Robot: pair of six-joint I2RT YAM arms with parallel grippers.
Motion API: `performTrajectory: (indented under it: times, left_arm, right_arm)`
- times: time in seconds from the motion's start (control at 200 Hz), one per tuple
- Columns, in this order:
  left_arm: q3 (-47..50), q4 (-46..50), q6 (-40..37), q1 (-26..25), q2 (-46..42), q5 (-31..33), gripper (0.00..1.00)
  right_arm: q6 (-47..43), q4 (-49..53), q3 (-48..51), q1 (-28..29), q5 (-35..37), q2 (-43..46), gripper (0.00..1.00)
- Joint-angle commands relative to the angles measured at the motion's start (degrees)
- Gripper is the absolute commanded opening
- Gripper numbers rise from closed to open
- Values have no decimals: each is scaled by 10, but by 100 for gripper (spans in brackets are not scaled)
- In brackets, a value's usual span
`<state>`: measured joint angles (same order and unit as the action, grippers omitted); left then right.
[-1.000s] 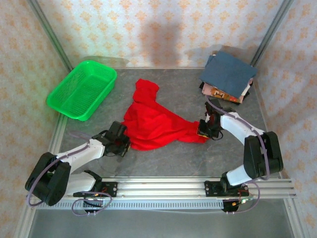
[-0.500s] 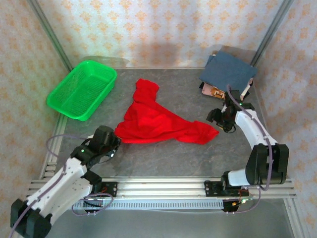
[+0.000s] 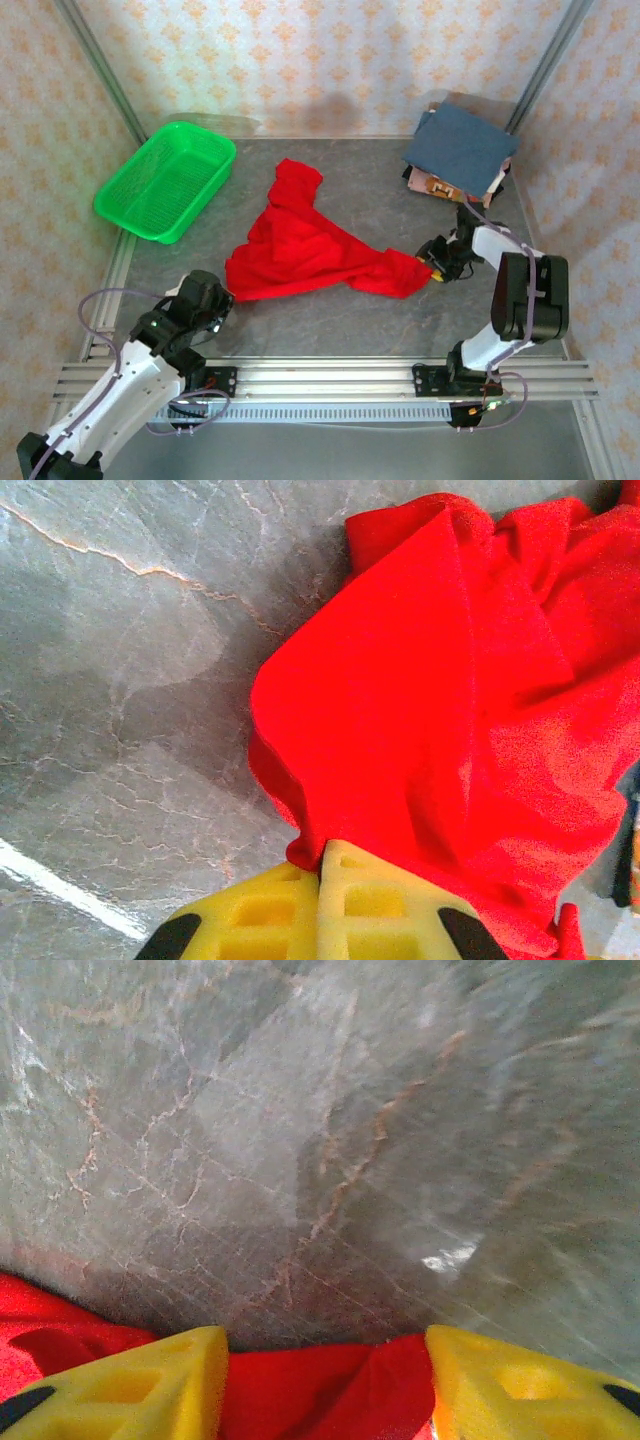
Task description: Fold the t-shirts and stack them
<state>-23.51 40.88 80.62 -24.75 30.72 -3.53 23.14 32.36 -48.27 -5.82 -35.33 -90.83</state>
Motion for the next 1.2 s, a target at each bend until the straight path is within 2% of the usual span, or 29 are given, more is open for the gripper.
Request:
performTrajectory:
  times: [0.0, 0.055, 0.19, 0.28, 0.385, 0.485, 0.676, 0.866, 0.946, 1.011, 1.061, 1.131, 1.196]
  left_arm:
    - [-28, -12, -25, 2, 24, 22, 0]
    - [-41, -10, -35, 2, 35, 24, 0]
    - [-66, -19, -45, 2, 52, 30, 0]
    - [-102, -24, -60, 11, 67, 31, 0]
    - [-179, -25, -104, 45, 119, 7, 0]
    - [-269, -33, -148, 92, 178, -30, 0]
    - [-465, -33, -217, 180, 302, -101, 0]
    - [-674, -17, -253, 233, 417, -154, 0]
    - [-745, -4, -264, 247, 448, -168, 0]
    - [-777, 13, -278, 253, 458, -171, 0]
    - [-777, 28, -286, 257, 453, -172, 0]
    - [-730, 33, -287, 259, 426, -171, 0]
    - [-643, 25, -278, 259, 385, -167, 0]
  right_arm:
    - [36, -42, 9, 2, -68, -2, 44]
    - [33, -29, 9, 4, -79, -1, 27]
    - [38, -19, 3, 2, -105, 13, 0]
    - [48, -17, -39, -4, -92, 52, 0]
    - [35, 17, -152, -13, -65, 71, 0]
    - [17, 67, -281, -27, -66, 39, 0]
    - [23, 97, -495, -42, -101, -45, 0]
    - [53, 116, -721, -45, -118, -124, 0]
    - [54, 120, -781, -46, -120, -135, 0]
    - [39, 124, -782, -46, -122, -123, 0]
    - [22, 124, -745, -45, -122, -96, 0]
    - [6, 100, -642, -46, -120, -33, 0]
    - [3, 57, -498, -45, -115, 43, 0]
